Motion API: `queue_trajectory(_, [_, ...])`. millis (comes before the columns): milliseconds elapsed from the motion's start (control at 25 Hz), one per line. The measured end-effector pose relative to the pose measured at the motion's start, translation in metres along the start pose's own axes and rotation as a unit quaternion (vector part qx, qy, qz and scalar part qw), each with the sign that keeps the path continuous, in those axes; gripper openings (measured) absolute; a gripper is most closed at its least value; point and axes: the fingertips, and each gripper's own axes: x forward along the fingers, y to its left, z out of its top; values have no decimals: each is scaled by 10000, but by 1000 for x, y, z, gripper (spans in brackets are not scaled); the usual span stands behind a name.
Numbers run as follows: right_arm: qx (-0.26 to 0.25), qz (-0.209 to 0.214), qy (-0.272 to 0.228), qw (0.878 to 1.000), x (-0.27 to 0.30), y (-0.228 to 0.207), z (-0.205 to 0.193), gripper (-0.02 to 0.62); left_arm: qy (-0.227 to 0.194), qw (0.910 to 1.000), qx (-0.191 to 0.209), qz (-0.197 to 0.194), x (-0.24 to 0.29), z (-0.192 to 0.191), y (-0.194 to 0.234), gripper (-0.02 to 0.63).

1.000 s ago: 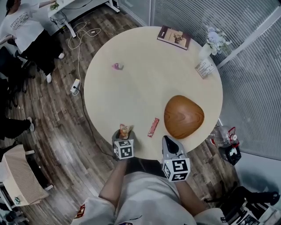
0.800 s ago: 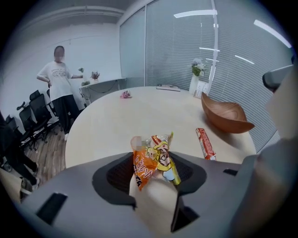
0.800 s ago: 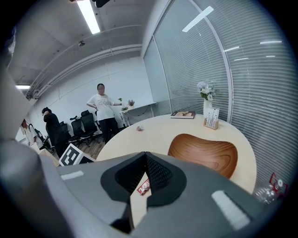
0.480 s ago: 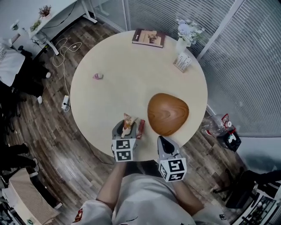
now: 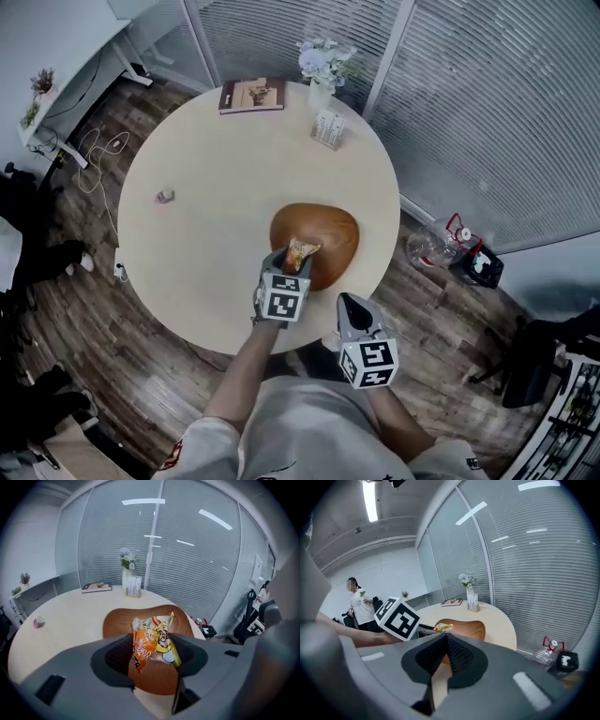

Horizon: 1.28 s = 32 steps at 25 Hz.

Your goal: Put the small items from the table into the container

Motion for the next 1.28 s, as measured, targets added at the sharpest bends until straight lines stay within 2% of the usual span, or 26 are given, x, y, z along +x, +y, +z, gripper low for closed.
queue_trajectory(120, [135,-144,5,9998,-7,-14,-5,2,141,9995,236,-124,20,-8,-9,219])
queue_trajectory(160, [170,-173,9,9997,-8,-17,-6,2,179,9995,182,-170,22,-11,-11,228])
queue_trajectory(280, [211,-185,17,9996,-8,-20,-8,2,202,9992,-164,-304,21,-18,-12,310])
queue_trajectory(360, [203,-144,9,9997,-8,-19,-8,2,139,9992,-271,-251,16,-18,-8,311])
queue_trajectory(520, [132,5,7,9999,-3,-12,-4,2,-220,9978,-621,-93,-10,-7,6,310])
queue_trajectory(680, [-20,266,10,9996,8,2,0,2,-729,9925,-975,60,-45,0,22,303])
queue_trajectory(760, [-104,436,27,9990,14,13,3,2,-905,9899,-1070,193,-66,1,31,244])
queue_trajectory(880, [-221,700,36,9973,23,33,8,2,-1104,9865,-1107,485,-97,-1,45,98])
queue_trajectory(960, [-302,874,51,9957,27,48,10,2,-1230,9833,-1137,714,-118,-5,54,30])
queue_trajectory(1120, [-471,1191,110,9917,34,75,10,2,-1386,9752,-1297,1137,-151,-24,71,6])
queue_trajectory(1280, [-605,1460,202,9872,39,98,6,2,-1314,9691,-1550,1401,-172,-52,82,6])
